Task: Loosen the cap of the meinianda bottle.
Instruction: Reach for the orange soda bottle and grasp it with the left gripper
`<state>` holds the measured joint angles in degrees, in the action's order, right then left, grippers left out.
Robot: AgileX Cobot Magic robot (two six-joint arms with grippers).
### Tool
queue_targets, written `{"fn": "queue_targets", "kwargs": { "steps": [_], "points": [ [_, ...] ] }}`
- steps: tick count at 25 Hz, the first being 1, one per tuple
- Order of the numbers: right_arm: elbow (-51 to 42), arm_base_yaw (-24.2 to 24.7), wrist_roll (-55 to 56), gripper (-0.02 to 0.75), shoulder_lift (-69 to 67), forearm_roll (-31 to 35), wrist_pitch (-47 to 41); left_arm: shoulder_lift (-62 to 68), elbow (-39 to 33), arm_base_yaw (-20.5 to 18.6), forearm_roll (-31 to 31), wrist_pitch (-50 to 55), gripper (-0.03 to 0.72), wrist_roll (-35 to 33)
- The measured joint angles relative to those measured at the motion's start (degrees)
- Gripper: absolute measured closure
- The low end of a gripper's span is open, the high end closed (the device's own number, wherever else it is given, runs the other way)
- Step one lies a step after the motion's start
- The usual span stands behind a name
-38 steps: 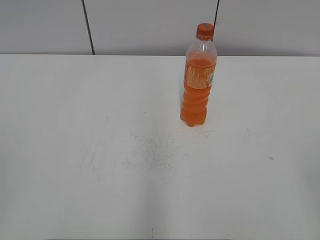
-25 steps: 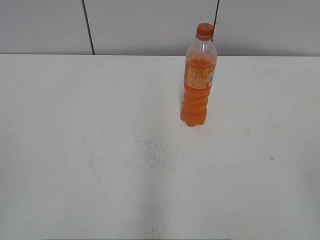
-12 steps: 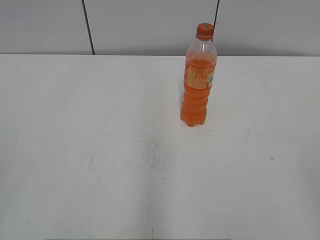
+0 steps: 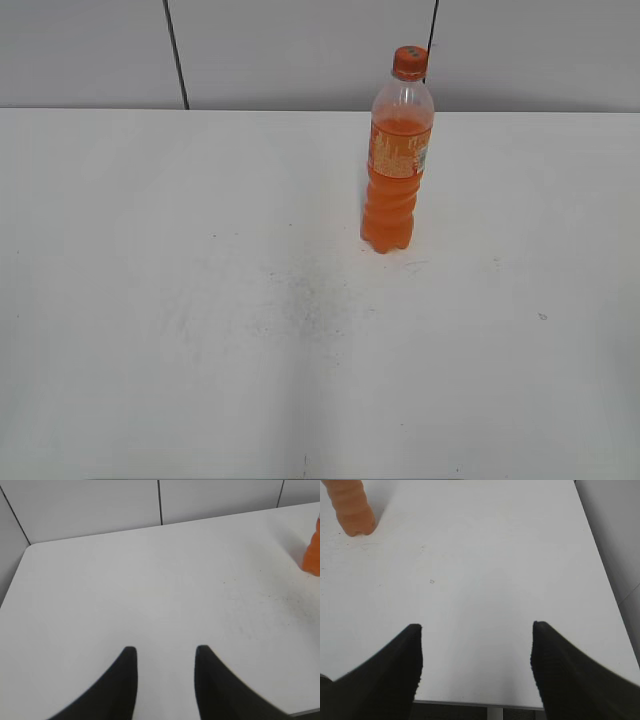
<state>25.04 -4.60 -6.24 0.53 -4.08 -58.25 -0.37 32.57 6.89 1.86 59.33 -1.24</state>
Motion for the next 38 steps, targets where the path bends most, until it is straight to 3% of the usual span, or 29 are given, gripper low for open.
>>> {"fn": "queue_targets", "kwargs": {
  "steps": [3, 8, 15, 20, 25, 30, 38],
  "points": [
    [0.0, 0.0, 0.0, 0.227, 0.0, 0.0, 0.0, 0.0, 0.0, 0.0, 0.2, 0.0, 0.358, 0.0],
    [0.0, 0.0, 0.0, 0.227, 0.0, 0.0, 0.0, 0.0, 0.0, 0.0, 0.4, 0.0, 0.171, 0.0],
    [0.0, 0.0, 0.0, 0.227, 0.0, 0.0, 0.0, 0.0, 0.0, 0.0, 1.6, -0.4, 0.14, 0.0],
    [0.0, 0.0, 0.0, 0.227, 0.0, 0.0, 0.0, 1.5, 0.2, 0.0, 7.8, -4.0, 0.139, 0.0],
    [0.0, 0.0, 0.0, 0.227, 0.0, 0.1, 0.0, 6.2, 0.1, 0.0, 9.5, -21.1, 0.139, 0.0],
    [0.0, 0.0, 0.0, 0.227, 0.0, 0.1, 0.0, 20.6, -2.0, 0.0, 9.4, -38.3, 0.139, 0.0],
    [0.0, 0.0, 0.0, 0.227, 0.0, 0.1, 0.0, 54.5, -2.6, -2.3, -1.9, -72.1, 0.153, 0.2]
  ]
}}
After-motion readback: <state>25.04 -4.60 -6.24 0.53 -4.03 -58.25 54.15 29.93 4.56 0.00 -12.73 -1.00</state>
